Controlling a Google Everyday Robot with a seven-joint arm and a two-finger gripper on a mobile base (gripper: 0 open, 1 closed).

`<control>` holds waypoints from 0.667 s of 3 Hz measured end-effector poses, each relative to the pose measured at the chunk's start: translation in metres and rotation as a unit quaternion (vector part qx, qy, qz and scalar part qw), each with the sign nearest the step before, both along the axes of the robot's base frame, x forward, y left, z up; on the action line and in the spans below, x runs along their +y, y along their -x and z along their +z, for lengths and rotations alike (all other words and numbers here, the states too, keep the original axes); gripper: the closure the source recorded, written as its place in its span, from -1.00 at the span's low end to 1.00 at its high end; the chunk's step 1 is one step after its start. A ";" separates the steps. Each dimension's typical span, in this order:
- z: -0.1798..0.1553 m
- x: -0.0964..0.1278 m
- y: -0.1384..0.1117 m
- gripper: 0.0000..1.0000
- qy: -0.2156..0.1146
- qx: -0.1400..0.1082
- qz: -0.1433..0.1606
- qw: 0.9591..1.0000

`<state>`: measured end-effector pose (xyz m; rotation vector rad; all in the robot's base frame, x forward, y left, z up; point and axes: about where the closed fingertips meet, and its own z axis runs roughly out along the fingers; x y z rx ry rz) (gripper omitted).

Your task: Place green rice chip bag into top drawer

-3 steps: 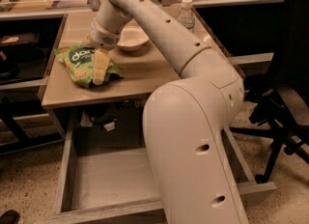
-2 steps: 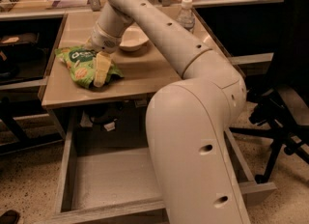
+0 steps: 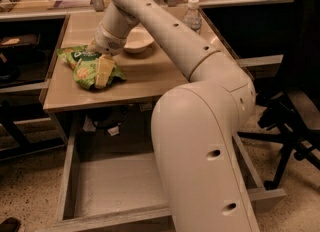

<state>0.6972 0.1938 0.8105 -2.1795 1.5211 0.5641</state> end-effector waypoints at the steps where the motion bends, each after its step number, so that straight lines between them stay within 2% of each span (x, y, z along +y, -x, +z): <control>1: 0.000 0.000 0.000 0.77 0.000 0.000 0.000 1.000; 2: 0.000 0.000 0.000 1.00 0.000 0.000 0.000 1.000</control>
Offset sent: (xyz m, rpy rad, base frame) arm 0.0000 0.0000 0.0000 0.0000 0.0000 0.0000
